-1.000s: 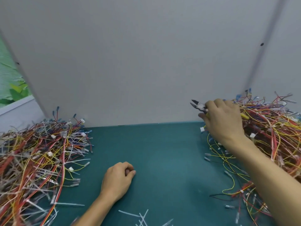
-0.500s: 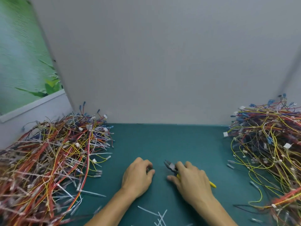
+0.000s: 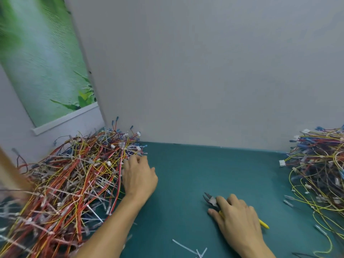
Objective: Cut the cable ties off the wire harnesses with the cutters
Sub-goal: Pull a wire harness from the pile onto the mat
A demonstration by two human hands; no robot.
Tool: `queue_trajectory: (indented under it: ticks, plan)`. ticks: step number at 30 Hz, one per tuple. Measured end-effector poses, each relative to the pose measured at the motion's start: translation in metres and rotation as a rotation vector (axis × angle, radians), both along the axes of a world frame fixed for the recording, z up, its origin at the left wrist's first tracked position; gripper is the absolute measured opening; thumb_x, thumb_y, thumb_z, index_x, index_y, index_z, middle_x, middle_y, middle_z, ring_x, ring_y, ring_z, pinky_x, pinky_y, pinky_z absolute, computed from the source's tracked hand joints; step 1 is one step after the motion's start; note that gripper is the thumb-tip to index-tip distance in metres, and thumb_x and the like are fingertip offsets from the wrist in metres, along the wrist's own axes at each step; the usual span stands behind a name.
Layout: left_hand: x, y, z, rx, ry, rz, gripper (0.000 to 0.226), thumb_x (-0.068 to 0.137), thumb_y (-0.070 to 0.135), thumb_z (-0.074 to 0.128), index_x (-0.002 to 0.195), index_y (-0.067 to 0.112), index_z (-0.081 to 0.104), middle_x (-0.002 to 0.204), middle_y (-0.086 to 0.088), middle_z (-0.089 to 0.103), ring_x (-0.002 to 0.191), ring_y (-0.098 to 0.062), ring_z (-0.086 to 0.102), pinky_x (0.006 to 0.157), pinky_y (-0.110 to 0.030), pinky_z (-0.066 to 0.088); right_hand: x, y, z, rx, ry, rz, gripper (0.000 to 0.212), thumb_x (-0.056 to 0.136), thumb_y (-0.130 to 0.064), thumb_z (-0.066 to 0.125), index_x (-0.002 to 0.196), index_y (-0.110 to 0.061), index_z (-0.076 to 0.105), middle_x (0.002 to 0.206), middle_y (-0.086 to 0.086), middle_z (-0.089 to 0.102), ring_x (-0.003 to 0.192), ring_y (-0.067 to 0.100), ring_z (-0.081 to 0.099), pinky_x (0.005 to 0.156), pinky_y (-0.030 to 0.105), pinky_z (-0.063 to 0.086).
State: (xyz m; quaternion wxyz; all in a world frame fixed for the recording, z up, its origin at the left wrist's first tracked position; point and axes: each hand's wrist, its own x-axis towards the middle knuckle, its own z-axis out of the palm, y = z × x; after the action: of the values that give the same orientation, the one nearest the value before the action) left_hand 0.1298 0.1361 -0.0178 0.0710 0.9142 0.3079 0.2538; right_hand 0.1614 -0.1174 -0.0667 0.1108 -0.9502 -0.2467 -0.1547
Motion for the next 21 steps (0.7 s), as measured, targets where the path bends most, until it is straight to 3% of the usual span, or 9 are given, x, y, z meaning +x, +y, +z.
queue_trajectory:
  ticks: [4, 8, 11, 16, 21]
  plan:
    - [-0.001, 0.025, 0.008, -0.165, 0.084, 0.17, 0.05, 0.091, 0.036, 0.053, 0.131, 0.007, 0.043, 0.136, -0.017, 0.04, 0.126, -0.033, 0.036, 0.103, -0.045, 0.033, 0.0, 0.001, 0.001, 0.03, 0.029, -0.007, 0.031, 0.084, -0.053, 0.063, 0.09, -0.023, 0.066, 0.083, 0.001, 0.056, 0.077, 0.029, 0.059, 0.063, 0.035, 0.033]
    - [0.001, 0.035, 0.01, -0.274, 0.08, 0.226, 0.054, 0.092, 0.035, 0.053, 0.134, 0.005, 0.038, 0.136, -0.019, 0.039, 0.125, -0.035, 0.038, 0.103, -0.047, 0.033, -0.001, 0.001, 0.002, 0.01, 0.022, 0.025, 0.032, 0.063, -0.043, 0.085, 0.068, -0.02, 0.063, 0.063, 0.0, 0.051, 0.053, 0.028, 0.054, 0.051, 0.031, 0.032]
    - [0.004, 0.036, 0.014, -0.373, -0.046, 0.224, 0.051, 0.091, 0.021, 0.056, 0.134, 0.003, 0.036, 0.134, -0.021, 0.038, 0.118, -0.036, 0.044, 0.098, -0.047, 0.039, -0.001, 0.0, 0.003, 0.021, -0.003, 0.033, 0.037, 0.053, -0.039, 0.092, 0.062, -0.02, 0.061, 0.057, -0.001, 0.046, 0.045, 0.026, 0.05, 0.047, 0.028, 0.029]
    - [0.005, 0.055, 0.018, -0.556, -0.239, 0.202, 0.041, 0.092, 0.01, 0.059, 0.13, -0.001, 0.049, 0.125, -0.019, 0.058, 0.113, -0.036, 0.055, 0.095, -0.044, 0.045, -0.001, 0.0, 0.001, 0.023, 0.021, 0.029, 0.032, 0.063, -0.043, 0.086, 0.067, -0.022, 0.063, 0.064, -0.007, 0.036, 0.05, 0.026, 0.051, 0.05, 0.03, 0.03]
    - [0.003, 0.054, 0.019, -0.796, -0.544, 0.07, 0.04, 0.09, -0.001, 0.059, 0.129, 0.007, 0.056, 0.12, -0.008, 0.063, 0.099, -0.017, 0.057, 0.089, -0.03, 0.046, -0.001, 0.0, 0.001, -0.002, 0.036, 0.02, 0.031, 0.064, -0.044, 0.085, 0.068, -0.022, 0.063, 0.062, -0.003, 0.046, 0.051, 0.026, 0.052, 0.051, 0.03, 0.029]
